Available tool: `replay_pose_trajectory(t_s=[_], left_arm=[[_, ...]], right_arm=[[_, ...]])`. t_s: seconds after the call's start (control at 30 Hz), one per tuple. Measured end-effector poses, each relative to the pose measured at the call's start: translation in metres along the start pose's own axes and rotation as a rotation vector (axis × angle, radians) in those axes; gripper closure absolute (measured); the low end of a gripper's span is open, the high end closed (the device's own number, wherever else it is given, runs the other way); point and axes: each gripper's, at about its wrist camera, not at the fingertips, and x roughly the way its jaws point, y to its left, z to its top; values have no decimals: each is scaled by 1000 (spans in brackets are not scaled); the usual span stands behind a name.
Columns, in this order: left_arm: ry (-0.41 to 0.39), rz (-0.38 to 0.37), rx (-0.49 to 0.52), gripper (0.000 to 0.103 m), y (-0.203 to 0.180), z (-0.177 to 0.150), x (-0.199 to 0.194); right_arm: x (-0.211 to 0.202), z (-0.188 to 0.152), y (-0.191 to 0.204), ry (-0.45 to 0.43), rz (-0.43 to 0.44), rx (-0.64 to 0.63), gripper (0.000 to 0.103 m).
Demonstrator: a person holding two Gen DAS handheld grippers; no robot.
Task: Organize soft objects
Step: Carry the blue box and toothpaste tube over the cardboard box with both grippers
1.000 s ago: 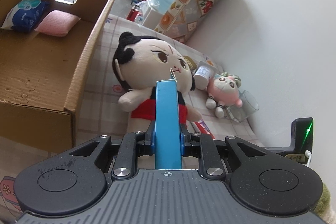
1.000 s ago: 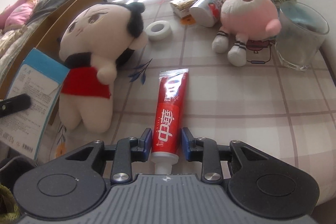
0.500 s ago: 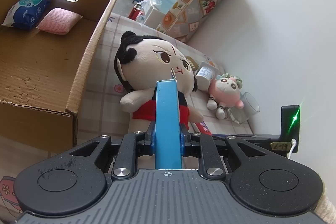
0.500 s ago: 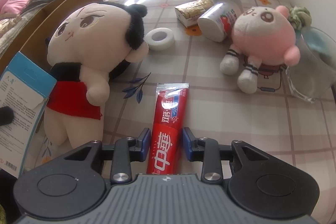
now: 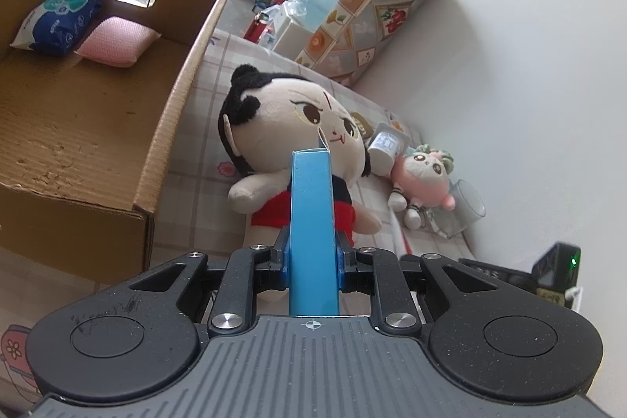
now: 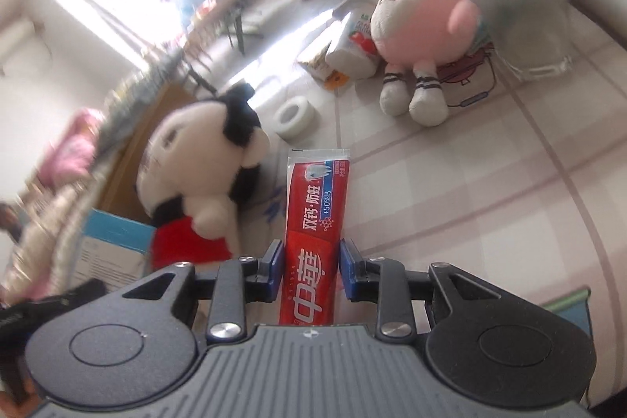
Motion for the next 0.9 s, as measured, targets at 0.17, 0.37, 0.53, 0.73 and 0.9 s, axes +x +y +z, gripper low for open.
replay_pose_trajectory(t_s=[0.17, 0.37, 0.53, 0.73, 0.9], left_arm=[[-23, -11, -8, 84, -2, 3, -11], [-89, -19, -15, 84, -6, 14, -41], [-170, -14, -29, 84, -2, 34, -75], [-275, 54, -37, 84, 12, 64, -109], [-333, 112, -54, 84, 30, 98, -121]], right_arm=[[-15, -3, 0, -54, 59, 30, 71], [-33, 5, 30, -113, 132, -15, 71], [-42, 19, 69, -138, 218, -76, 71], [-33, 40, 119, -145, 302, -152, 71], [-18, 58, 162, -115, 372, -202, 71]])
